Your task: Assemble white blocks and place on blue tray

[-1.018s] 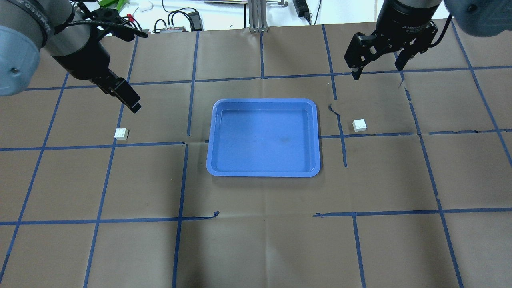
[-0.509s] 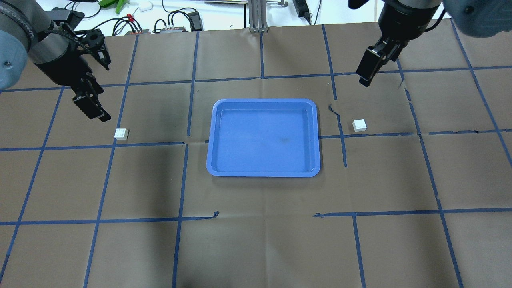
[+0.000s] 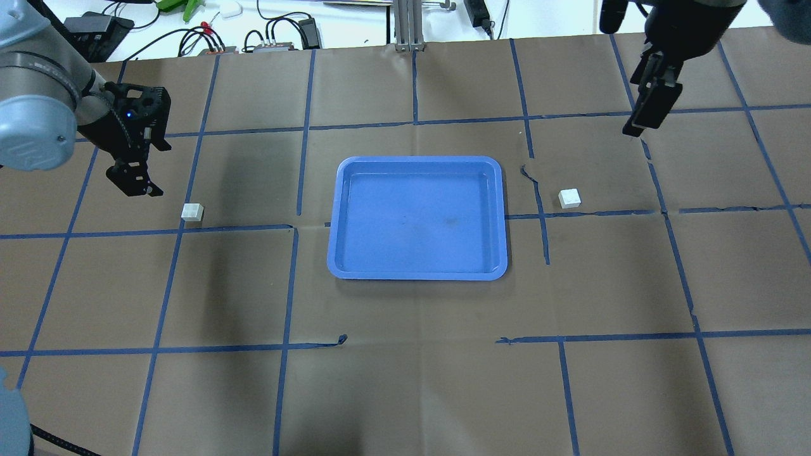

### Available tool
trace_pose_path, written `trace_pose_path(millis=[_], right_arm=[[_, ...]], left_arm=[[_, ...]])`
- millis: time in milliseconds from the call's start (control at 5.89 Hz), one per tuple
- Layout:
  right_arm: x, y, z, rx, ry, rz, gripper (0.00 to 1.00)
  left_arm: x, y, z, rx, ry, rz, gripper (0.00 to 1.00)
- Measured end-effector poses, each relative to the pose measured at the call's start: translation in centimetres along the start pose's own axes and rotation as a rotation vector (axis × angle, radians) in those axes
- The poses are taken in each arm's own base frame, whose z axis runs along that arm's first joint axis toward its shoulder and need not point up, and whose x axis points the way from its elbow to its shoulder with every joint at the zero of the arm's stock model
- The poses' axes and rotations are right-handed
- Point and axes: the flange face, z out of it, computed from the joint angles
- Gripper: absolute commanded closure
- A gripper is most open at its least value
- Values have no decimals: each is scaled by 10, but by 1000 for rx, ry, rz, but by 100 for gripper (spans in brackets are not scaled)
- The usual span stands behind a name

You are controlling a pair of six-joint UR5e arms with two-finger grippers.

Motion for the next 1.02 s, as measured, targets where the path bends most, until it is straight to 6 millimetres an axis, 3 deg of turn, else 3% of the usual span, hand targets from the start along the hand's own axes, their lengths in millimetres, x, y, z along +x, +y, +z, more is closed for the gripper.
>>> trace_pose_path(millis=[170, 509, 1018], right_arm=[[7, 22, 10, 52, -20, -121, 0], [13, 56, 51, 177, -73, -267, 0], [45, 71, 138, 260, -114, -447, 0]], left_arm=[[-3, 4, 25, 3, 7, 59, 1], [-8, 9, 72, 18, 46, 115, 1], [-4, 26, 117, 43, 86, 88, 2]])
